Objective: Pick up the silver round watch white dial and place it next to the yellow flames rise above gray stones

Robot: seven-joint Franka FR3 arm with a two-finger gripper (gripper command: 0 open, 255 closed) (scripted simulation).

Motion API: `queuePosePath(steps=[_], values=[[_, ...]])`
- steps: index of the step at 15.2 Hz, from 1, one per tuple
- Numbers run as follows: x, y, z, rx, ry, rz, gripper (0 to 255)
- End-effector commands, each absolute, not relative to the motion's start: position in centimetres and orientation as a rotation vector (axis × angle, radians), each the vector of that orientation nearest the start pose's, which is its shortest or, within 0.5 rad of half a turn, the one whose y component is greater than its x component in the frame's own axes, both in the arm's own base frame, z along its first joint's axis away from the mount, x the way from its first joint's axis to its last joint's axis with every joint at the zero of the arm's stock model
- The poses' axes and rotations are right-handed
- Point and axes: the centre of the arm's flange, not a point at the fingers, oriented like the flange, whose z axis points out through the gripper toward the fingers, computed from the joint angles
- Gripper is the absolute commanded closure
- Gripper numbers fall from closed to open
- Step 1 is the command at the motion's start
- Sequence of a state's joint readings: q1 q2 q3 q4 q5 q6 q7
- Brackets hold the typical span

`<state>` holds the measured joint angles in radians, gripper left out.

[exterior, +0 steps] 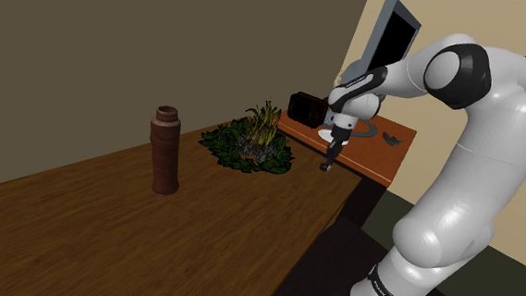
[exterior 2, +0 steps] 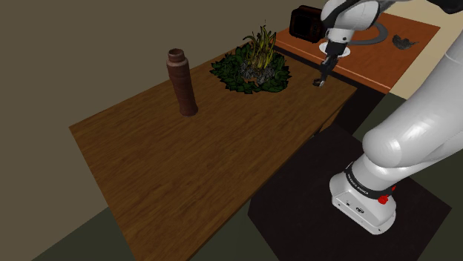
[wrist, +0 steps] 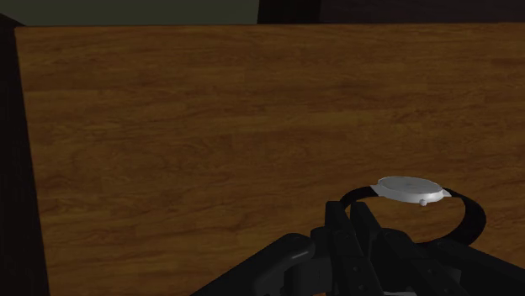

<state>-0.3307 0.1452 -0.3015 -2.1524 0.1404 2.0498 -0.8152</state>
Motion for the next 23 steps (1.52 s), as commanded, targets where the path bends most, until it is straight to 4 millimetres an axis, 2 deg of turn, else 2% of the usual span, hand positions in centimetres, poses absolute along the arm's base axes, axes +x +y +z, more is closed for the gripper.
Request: queuePosePath(steps=[1, 8, 16, 17, 22, 23], values=[[43.2, -30.6, 30.8, -2.919, -0.147, 0.191, 255], [43.2, -30.6, 26.8, -2.919, -0.147, 0.191, 255], [43.2, -30.6, 26.8, -2.919, -0.147, 0.192, 255], [43.2, -30.6, 26.8, -2.919, -0.147, 0.192, 0], [43.2, -30.6, 26.8, -2.919, -0.147, 0.192, 0], [43.4, -30.9, 28.0, -2.919, -0.147, 0.191, 0]])
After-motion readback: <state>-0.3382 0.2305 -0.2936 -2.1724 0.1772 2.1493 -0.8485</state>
